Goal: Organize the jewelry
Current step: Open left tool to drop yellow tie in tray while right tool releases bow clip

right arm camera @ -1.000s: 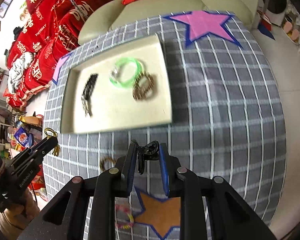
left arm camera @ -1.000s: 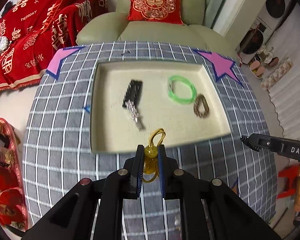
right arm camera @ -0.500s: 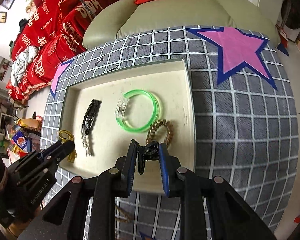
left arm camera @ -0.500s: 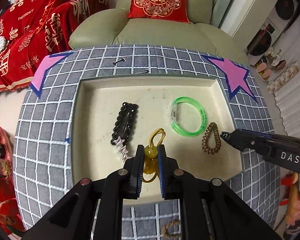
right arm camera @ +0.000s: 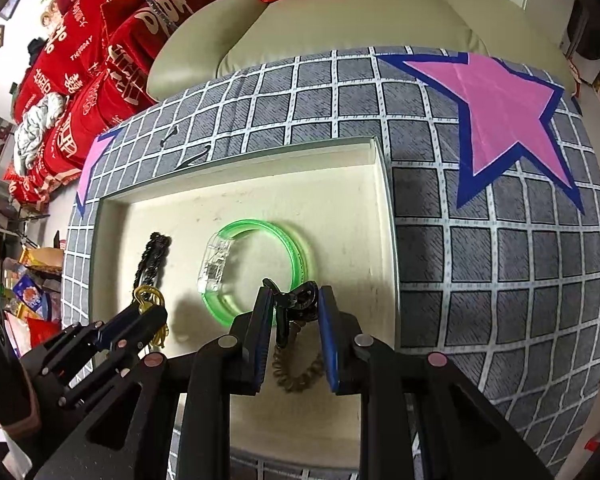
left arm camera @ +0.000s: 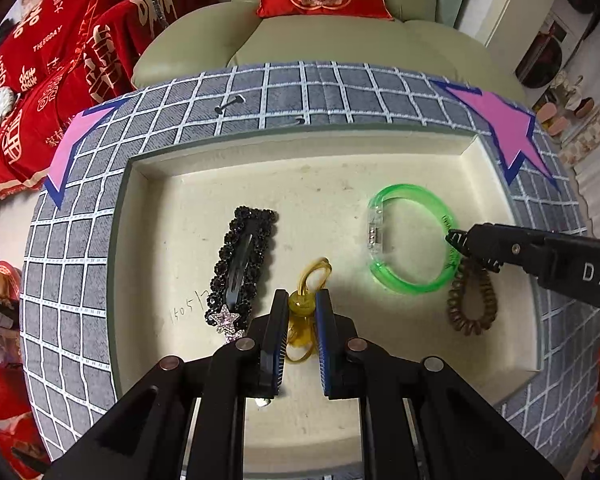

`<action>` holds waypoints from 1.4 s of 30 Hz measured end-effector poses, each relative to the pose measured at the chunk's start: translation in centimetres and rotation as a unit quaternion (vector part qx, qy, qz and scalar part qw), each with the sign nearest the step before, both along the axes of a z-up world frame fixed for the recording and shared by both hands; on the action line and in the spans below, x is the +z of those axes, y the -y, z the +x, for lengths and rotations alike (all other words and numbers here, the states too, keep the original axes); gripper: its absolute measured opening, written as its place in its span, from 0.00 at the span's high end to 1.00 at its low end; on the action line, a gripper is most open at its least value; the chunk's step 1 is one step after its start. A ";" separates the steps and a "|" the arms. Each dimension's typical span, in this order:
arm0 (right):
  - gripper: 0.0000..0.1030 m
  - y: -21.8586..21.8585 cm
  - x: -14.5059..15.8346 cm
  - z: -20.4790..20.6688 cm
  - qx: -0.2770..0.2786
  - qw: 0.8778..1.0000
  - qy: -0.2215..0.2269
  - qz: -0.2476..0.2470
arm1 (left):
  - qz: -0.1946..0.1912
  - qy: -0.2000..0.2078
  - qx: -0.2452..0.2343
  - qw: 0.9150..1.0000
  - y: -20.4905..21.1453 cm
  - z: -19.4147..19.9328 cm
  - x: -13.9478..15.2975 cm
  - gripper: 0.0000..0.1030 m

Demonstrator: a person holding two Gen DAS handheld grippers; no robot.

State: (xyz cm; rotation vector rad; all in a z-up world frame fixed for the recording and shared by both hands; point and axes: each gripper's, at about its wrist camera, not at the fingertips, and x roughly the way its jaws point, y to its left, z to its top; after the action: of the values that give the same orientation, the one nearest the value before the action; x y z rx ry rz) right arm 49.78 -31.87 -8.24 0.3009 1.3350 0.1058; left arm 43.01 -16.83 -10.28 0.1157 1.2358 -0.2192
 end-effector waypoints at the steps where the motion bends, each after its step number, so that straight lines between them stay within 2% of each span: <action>1: 0.76 -0.1 -0.2 0.0 0.001 1.000 -0.001 -0.001 | 0.004 0.000 -0.001 1.000 0.1 0.0 -0.2 0.79; 7: 0.76 -0.2 -1.0 0.3 0.002 1.000 -0.006 0.006 | 0.019 -0.015 -0.005 1.000 0.4 0.0 -1.3 0.79; 11: 0.74 -0.2 -1.2 0.2 0.005 1.000 -0.011 0.009 | 0.026 -0.010 -0.012 1.000 0.6 -0.1 -1.3 0.79; 15: 0.56 -0.2 -1.1 0.2 0.004 1.000 -0.014 0.015 | 0.030 -0.009 -0.012 0.999 0.6 -0.3 -1.2 0.79; 18: 0.51 -0.2 -0.7 0.1 0.001 1.000 -0.010 0.019 | 0.031 -0.007 -0.011 0.999 0.6 -0.3 -0.9 0.79; 22: 0.40 0.2 0.1 0.0 -0.009 0.999 -0.003 0.033 | 0.028 -0.003 -0.011 1.000 0.5 -0.4 -0.4 0.79; 27: 0.31 0.7 1.3 -0.2 -0.020 0.999 0.006 0.051 | 0.024 0.001 -0.012 1.000 0.3 -0.5 0.3 0.79; 33: 0.30 1.4 3.1 -1.3 -0.041 0.997 0.023 0.069 | 0.017 0.002 -0.003 1.000 -0.2 -0.8 1.2 0.79; 36: 0.20 1.8 4.0 -2.3 -0.050 0.995 0.031 0.076 | 0.018 0.006 -0.002 1.000 -0.5 -1.2 1.7 0.78; 40: 0.19 2.3 5.0 -4.0 -0.063 0.994 0.038 0.084 | 0.011 0.007 -0.003 1.000 -1.0 -2.0 2.4 0.78; 41: 0.19 2.5 5.1 -4.4 -0.065 0.994 0.038 0.085 | 0.009 0.007 -0.002 1.000 -1.1 -2.3 2.5 0.74; 42: 0.19 2.6 5.3 -4.9 -0.068 0.993 0.038 0.086 | 0.009 0.006 -0.002 1.000 -1.3 -2.5 2.6 0.60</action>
State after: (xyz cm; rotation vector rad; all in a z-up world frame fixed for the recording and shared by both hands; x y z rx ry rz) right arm 44.87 -34.48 -2.95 0.5287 1.2281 0.1168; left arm 40.55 -15.58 -7.71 0.1347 1.2251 -0.2100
